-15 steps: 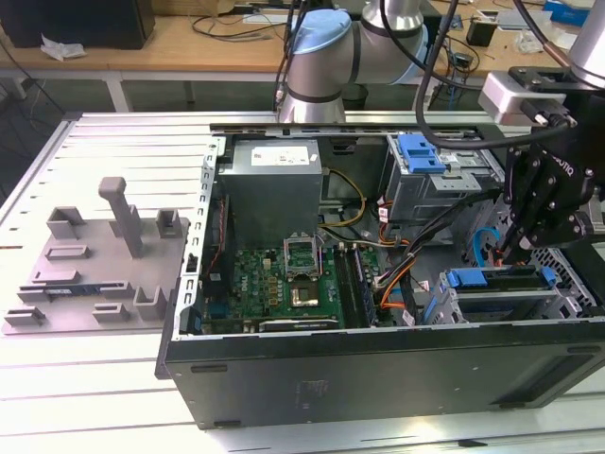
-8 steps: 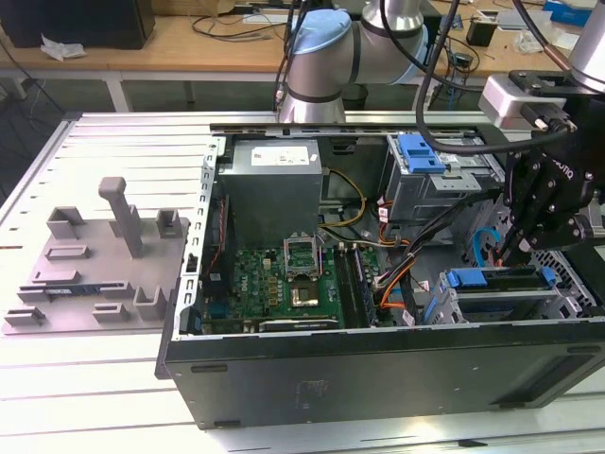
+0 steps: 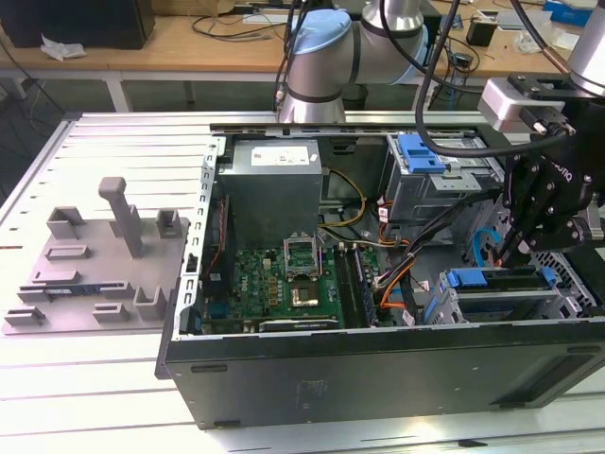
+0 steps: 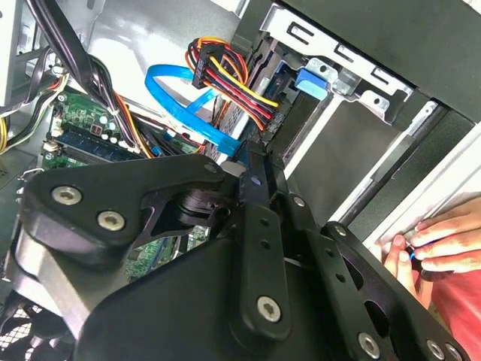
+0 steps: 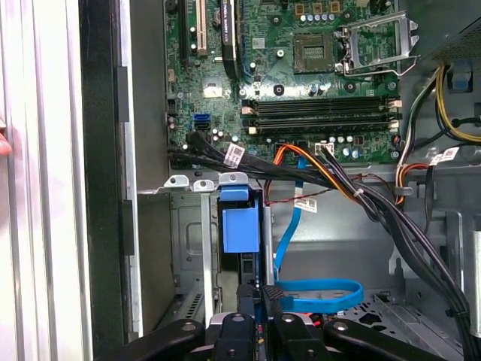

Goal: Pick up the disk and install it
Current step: 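Insert the second disk wire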

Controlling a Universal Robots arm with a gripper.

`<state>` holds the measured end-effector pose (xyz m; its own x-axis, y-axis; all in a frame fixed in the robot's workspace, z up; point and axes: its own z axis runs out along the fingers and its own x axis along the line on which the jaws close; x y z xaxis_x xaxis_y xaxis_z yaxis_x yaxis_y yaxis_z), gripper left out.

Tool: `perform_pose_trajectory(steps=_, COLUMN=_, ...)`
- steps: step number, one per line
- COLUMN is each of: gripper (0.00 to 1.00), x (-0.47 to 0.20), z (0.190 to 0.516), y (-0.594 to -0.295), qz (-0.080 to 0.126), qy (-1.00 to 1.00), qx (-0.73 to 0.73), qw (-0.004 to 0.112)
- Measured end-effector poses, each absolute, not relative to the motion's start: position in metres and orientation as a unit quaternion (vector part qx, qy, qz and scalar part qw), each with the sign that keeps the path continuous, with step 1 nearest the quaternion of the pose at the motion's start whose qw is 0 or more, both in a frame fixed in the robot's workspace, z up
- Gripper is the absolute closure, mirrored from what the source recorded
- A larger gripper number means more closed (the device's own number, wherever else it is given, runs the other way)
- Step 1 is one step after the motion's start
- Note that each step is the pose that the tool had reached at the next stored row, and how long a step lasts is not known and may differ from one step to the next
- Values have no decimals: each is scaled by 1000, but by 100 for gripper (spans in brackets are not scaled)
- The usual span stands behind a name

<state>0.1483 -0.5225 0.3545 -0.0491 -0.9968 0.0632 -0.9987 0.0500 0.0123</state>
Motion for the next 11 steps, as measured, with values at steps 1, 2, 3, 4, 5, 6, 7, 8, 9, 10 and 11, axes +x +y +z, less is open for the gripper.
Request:
perform_pose_trajectory(steps=1, gripper=84, x=148, z=355, y=-523, qz=17, qy=-724, qx=689, qw=27)
perform_pose_trajectory(steps=2, gripper=84, x=148, z=354, y=-523, qz=17, qy=-724, qx=689, qw=27)
perform_pose_trajectory(steps=3, gripper=84, x=148, z=354, y=-522, qz=17, qy=-724, qx=689, qw=27)
perform_pose_trajectory(steps=4, gripper=84, x=148, z=354, y=-523, qz=17, qy=-723, qx=690, qw=27)
perform_pose_trajectory(steps=5, gripper=84, x=148, z=354, y=-523, qz=17, qy=-723, qx=690, qw=27)
perform_pose_trajectory(steps=6, gripper=84, x=148, z=354, y=-523, qz=17, qy=-723, qx=690, qw=27)
perform_pose_trajectory(steps=7, gripper=84, x=148, z=354, y=-523, qz=17, qy=-723, qx=690, qw=27)
perform_pose_trajectory(steps=8, gripper=84, x=148, z=353, y=-523, qz=17, qy=-723, qx=690, qw=27)
perform_pose_trajectory(steps=9, gripper=84, x=148, z=353, y=-523, qz=17, qy=-723, qx=691, qw=27)
perform_pose_trajectory(steps=10, gripper=84, x=148, z=353, y=-523, qz=17, qy=-722, qx=691, qw=27)
perform_pose_trajectory(steps=11, gripper=84, x=148, z=352, y=-523, qz=17, qy=-722, qx=691, qw=27)
